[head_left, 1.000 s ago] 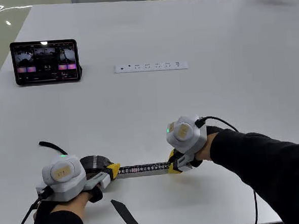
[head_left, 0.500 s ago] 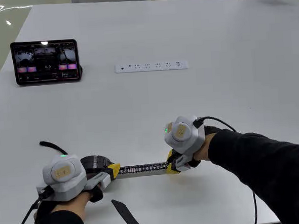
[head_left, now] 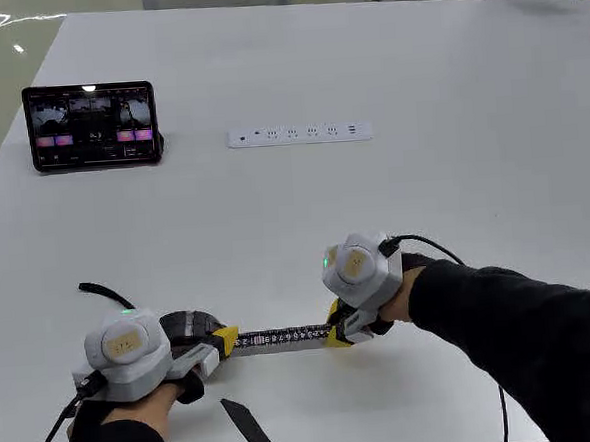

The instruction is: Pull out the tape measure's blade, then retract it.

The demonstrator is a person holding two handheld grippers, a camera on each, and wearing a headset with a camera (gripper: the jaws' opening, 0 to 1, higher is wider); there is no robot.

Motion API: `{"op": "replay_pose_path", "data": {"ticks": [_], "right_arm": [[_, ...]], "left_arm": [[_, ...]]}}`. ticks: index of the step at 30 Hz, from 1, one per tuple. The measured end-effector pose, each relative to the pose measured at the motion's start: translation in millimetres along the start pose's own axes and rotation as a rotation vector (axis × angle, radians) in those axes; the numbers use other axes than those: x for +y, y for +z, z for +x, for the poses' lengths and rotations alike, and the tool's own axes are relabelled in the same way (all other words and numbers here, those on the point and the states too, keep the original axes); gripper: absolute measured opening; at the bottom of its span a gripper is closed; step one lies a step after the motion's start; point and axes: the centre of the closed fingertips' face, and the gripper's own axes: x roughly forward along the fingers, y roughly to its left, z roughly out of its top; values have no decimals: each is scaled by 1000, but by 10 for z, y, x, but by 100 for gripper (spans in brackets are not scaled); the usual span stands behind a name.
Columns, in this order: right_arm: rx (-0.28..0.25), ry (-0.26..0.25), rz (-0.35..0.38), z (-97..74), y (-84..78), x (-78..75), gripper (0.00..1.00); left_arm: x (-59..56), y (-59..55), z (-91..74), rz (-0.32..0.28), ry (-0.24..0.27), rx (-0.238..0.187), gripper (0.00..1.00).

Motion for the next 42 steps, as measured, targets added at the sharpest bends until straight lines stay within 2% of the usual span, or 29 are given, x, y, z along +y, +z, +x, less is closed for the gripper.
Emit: {"op": "replay_pose_path", "data": {"ticks": [28, 42], "right_arm": [[-7, 1, 9, 45, 81, 3, 10], [-12, 7, -8, 59, 124, 26, 10]], "left_arm": [[-4, 4, -5, -5, -2, 2, 63], [0, 7, -2, -7, -4, 3, 63]]}}
